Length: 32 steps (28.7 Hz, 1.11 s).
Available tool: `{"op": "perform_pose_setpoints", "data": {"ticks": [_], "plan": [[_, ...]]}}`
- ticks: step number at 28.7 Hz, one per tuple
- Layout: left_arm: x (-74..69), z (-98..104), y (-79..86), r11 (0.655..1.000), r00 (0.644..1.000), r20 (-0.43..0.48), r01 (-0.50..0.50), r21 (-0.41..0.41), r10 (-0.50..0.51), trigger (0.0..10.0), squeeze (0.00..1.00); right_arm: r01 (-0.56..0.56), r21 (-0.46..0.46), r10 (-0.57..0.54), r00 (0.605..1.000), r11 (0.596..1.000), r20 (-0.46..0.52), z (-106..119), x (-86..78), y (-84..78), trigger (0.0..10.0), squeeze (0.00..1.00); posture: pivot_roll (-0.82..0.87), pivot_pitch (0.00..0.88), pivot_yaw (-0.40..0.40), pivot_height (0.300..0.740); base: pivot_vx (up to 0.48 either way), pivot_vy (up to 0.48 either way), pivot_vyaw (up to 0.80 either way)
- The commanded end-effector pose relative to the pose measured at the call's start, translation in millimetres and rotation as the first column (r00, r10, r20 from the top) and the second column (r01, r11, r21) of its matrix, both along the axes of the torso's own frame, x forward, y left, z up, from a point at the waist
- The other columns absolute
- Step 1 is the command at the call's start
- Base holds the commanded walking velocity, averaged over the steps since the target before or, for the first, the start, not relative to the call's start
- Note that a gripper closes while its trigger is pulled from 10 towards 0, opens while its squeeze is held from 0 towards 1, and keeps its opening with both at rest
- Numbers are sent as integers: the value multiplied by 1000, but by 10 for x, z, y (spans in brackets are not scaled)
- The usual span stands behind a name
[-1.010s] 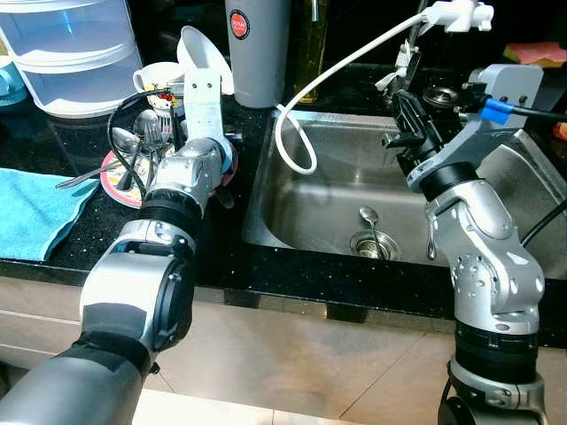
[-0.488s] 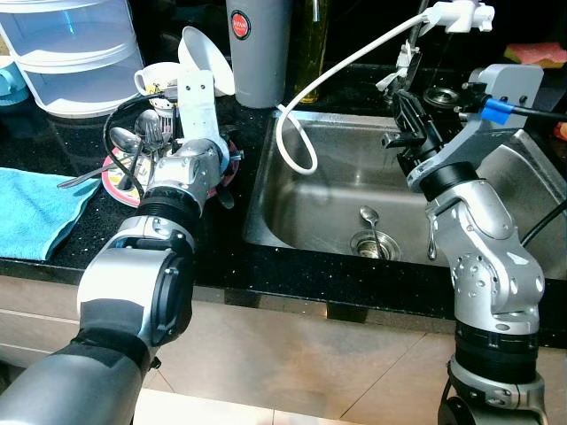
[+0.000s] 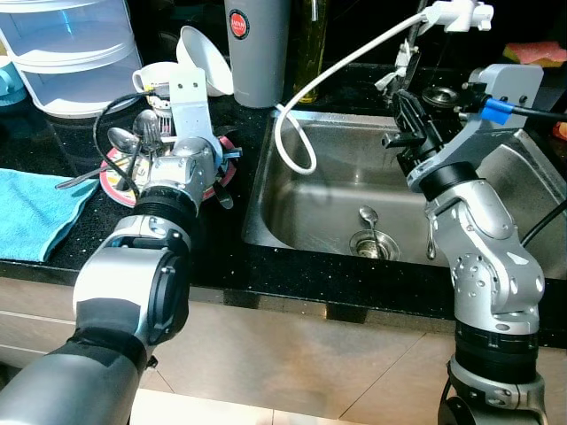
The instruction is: Kitchen organization
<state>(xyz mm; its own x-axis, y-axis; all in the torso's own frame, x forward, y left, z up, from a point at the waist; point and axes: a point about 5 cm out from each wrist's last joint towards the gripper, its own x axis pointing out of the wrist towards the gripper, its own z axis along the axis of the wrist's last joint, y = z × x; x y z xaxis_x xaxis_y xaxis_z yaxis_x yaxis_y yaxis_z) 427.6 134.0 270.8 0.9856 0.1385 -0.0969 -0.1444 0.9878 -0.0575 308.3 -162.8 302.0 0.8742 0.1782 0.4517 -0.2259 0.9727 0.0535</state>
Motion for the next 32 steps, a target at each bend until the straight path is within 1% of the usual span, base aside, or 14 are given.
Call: {"op": "perform_pose_setpoints", "data": {"ticks": [1,2,3,5,6,7,8,10,13,14,19,26,29,32], "plan": [[0,167,46,999,997,72,-34,31,32,10000,0,-2,-2,2,1000,1000,17,30,-13,-4,10000,0,21,64,38,740,0,0,0],[-3,203,67,998,995,87,-55,34,52,10000,0,-2,-2,2,1000,1000,17,29,-12,-5,10000,0,22,67,38,740,0,0,0],[-3,203,67,998,995,87,-55,34,52,10000,0,-2,-2,2,1000,1000,17,29,-12,-5,10000,0,22,67,38,740,0,0,0],[-1,197,82,998,996,71,-56,16,55,10000,0,-2,-1,2,1000,1000,15,25,-10,-7,10000,0,22,67,38,740,0,0,0],[0,168,86,998,997,52,-55,4,54,10000,1000,-2,-1,2,1000,1000,15,23,-8,-7,10000,0,24,69,38,740,0,0,0],[2,122,79,999,999,27,-46,-8,46,10000,1000,-2,0,2,1000,1000,14,21,-6,-7,10000,0,24,72,39,740,0,0,0],[2,122,79,999,999,27,-46,-8,46,10000,1000,-2,0,2,1000,1000,14,21,-6,-7,10000,0,24,72,39,740,0,0,0],[4,38,55,999,999,-18,-28,-33,27,10000,1000,-2,0,2,1000,1000,13,18,-3,-8,10000,0,24,72,38,740,0,0,0],[4,-11,34,999,999,-40,-18,-43,16,10000,1000,-2,1,2,1000,1000,13,15,-4,-9,10000,0,24,72,38,740,0,0,0],[4,-21,28,999,999,-45,-15,-47,13,10000,0,-2,1,2,1000,1000,13,16,-3,-9,10000,0,20,77,38,740,0,0,0],[6,-46,6,997,998,-61,-2,-76,-2,10000,0,1,1,-1,1000,1000,11,15,-3,-16,10000,0,20,81,38,740,0,0,0],[6,-106,-26,988,995,-99,9,-154,-25,10000,0,-1,4,1,1000,1000,10,20,4,-9,10000,0,19,87,37,740,0,0,0],[5,-137,-20,986,993,-116,11,-167,-31,10000,0,-2,5,1,1000,1000,11,21,6,-6,10000,0,19,88,38,740,0,0,0],[0,-183,27,986,990,-140,-5,-167,-19,10000,0,1,5,-1,1000,1000,11,24,0,-7,10000,0,17,90,39,740,0,0,0]]}}
